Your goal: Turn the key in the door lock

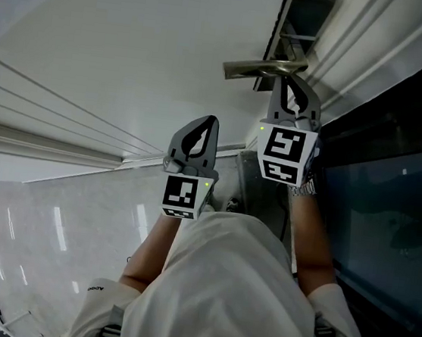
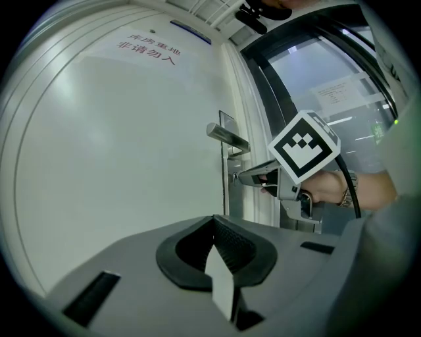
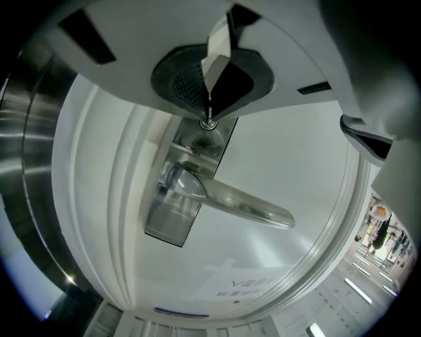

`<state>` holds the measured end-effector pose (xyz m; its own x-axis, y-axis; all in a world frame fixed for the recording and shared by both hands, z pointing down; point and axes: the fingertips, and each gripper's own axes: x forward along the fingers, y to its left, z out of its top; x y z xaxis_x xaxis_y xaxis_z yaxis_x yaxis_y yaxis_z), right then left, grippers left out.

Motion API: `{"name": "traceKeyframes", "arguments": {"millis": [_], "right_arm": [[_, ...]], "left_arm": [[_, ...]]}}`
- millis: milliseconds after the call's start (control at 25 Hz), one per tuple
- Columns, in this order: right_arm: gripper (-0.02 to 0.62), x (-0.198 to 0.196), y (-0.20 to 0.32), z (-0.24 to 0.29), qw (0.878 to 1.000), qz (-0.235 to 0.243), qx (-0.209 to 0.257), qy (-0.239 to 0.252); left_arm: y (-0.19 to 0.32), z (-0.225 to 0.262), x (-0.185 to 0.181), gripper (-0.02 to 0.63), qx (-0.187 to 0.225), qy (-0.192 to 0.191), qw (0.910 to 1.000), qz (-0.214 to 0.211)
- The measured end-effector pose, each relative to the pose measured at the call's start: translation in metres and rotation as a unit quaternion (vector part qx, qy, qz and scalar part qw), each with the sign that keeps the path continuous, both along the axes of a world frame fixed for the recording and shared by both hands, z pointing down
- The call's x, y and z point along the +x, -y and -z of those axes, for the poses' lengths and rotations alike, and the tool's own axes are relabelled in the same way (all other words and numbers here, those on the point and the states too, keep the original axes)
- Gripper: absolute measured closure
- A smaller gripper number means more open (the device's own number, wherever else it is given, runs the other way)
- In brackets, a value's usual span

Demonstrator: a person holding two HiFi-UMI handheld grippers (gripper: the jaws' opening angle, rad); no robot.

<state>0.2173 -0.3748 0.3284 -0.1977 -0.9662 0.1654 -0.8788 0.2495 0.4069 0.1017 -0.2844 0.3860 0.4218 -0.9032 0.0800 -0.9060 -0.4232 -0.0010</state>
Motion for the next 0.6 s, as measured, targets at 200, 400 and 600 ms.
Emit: {"name": "traceKeyframes", "arguments": {"millis": [200, 400, 600], "right_arm": [[0.588, 0.001, 0.0, 0.001, 0.997, 0.009, -0.013, 0.071], [0.588, 0.003, 0.001, -0.001, 0.98, 0.021, -0.046, 0.195], [0.586, 0.005, 0.002, -0.001, 0.951, 0.033, -0.073, 0.299]], "left_arm": [[-0.005, 0.0, 0.0, 0.597, -0.001, 0.007, 1.0, 0.006], [-0.01, 0.0, 0.0, 0.597, -0.003, 0.02, 0.9998, 0.009], [-0.014, 0.001, 0.003, 0.597, -0.004, 0.036, 0.9993, 0.01]]}}
